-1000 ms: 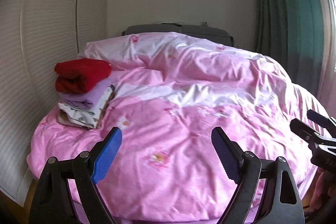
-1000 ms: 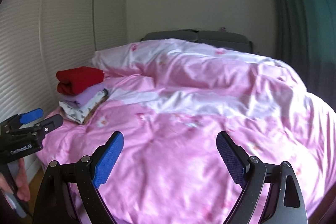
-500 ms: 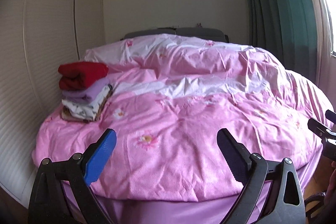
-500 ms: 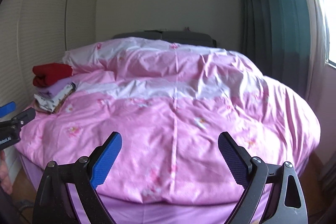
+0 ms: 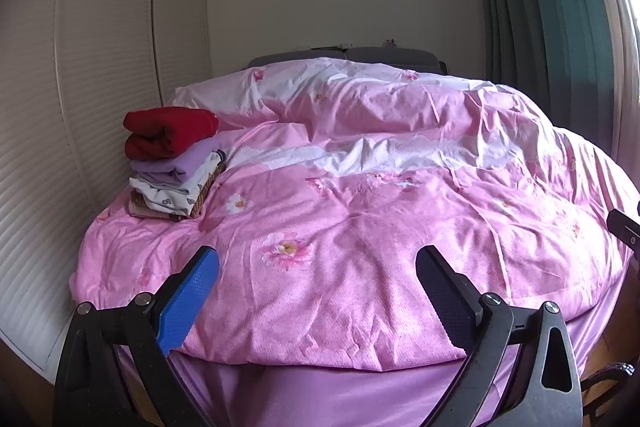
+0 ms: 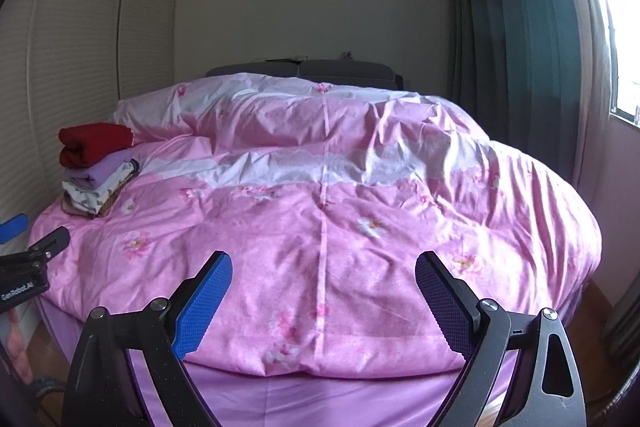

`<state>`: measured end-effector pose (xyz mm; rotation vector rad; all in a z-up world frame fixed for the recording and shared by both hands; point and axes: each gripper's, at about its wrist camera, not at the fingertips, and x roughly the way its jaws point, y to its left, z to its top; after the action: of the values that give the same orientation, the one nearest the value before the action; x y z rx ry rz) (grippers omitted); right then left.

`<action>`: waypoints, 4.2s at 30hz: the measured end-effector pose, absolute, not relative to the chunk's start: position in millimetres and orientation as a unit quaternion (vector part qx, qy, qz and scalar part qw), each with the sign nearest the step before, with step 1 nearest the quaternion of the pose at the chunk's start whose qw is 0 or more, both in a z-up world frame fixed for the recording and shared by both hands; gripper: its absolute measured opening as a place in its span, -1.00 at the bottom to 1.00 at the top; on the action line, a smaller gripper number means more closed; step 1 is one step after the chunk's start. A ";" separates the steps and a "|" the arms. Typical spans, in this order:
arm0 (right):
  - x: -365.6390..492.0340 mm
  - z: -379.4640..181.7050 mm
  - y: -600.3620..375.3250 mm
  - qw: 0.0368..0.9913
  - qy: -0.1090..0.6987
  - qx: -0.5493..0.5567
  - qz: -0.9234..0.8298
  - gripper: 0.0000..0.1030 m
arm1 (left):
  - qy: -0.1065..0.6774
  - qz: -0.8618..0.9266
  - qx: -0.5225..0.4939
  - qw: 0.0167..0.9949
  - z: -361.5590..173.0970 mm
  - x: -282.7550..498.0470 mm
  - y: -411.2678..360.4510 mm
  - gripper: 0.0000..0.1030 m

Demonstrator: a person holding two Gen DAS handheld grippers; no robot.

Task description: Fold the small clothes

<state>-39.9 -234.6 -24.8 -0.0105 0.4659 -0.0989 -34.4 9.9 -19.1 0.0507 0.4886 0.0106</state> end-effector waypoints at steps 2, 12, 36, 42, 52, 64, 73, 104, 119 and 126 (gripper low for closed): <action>-40.0 -26.3 -233.6 0.971 0.234 -0.003 -0.046 0.81 | 0.243 0.007 0.024 0.970 -19.5 -33.7 11.0 0.95; -40.2 -27.3 -233.5 0.971 0.234 -0.005 -0.047 0.81 | 0.244 0.008 0.025 0.969 -20.5 -33.1 9.6 0.95; -39.4 -22.6 -237.6 0.972 0.230 -0.004 -0.049 0.81 | 0.243 0.008 0.024 0.970 -19.6 -33.9 8.9 0.95; -39.4 -23.3 -237.1 0.972 0.230 -0.005 -0.049 0.81 | 0.243 0.009 0.025 0.970 -19.8 -33.7 8.6 0.95; -38.6 -19.7 -239.4 0.973 0.227 -0.004 -0.050 0.82 | 0.241 0.009 0.027 0.970 -19.6 -33.8 8.3 1.00; -40.0 -22.2 -236.7 0.973 0.227 -0.005 -0.052 0.81 | 0.246 0.008 0.025 0.969 -18.8 -32.7 6.5 1.00; -39.4 -20.6 -238.0 0.973 0.226 -0.004 -0.052 0.82 | 0.246 0.005 0.026 0.969 -18.8 -33.8 6.1 1.00; -37.0 -15.9 -246.2 0.974 0.218 -0.011 -0.060 0.97 | 0.252 -0.011 0.023 0.967 -22.0 -35.1 11.1 1.00; -39.0 -17.5 -243.1 0.974 0.216 -0.012 -0.061 0.97 | 0.256 -0.026 0.028 0.966 -22.7 -33.5 8.4 1.00; -39.0 -18.1 -241.6 0.974 0.216 -0.012 -0.062 0.97 | 0.249 -0.025 0.052 0.967 -25.8 -35.8 2.1 1.00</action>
<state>-39.0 -241.6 -18.1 -0.0249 0.4355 -0.1260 -35.8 2.1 -25.8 0.1048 0.5042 -0.0499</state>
